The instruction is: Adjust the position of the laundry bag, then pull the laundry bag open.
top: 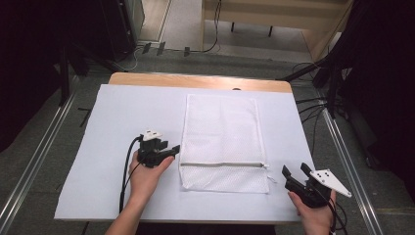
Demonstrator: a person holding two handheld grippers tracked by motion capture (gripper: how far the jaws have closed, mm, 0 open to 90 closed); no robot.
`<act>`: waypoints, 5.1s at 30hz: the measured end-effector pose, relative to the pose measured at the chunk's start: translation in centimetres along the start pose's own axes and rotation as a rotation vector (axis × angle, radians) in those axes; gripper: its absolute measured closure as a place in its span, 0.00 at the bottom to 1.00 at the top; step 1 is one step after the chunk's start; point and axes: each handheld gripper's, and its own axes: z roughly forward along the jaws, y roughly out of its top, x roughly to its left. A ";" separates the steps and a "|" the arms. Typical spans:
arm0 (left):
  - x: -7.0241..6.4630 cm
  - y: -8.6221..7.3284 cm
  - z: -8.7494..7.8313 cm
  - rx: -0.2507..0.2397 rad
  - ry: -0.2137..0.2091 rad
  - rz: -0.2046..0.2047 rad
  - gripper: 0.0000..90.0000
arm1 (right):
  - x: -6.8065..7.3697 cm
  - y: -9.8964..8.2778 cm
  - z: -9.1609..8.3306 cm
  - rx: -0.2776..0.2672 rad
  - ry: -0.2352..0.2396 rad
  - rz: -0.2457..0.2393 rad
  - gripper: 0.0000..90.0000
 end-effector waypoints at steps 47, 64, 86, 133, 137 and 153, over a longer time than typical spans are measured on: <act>0.6 3.0 3.7 0.316 -0.192 -0.092 1.00 | 0.3 -0.4 0.0 -0.022 0.057 0.024 0.42; 4.2 0.8 -0.9 0.321 -0.234 -0.088 1.00 | 0.8 -0.3 -0.3 -0.043 0.078 0.004 0.42; 7.4 -2.4 -4.6 0.259 -0.166 -0.132 1.00 | 1.6 -0.6 -0.3 -0.041 0.104 -0.015 0.41; -2.9 -2.5 -4.4 0.113 -0.304 0.095 0.52 | 6.3 -2.0 2.2 0.460 0.453 0.211 0.63; -3.9 -2.8 -3.9 0.126 -0.325 0.116 0.54 | 6.3 -2.1 2.6 0.477 0.497 0.266 0.63; -4.6 -3.4 -3.4 0.154 -0.343 0.133 0.56 | 7.2 -2.0 2.8 0.535 0.548 0.282 0.64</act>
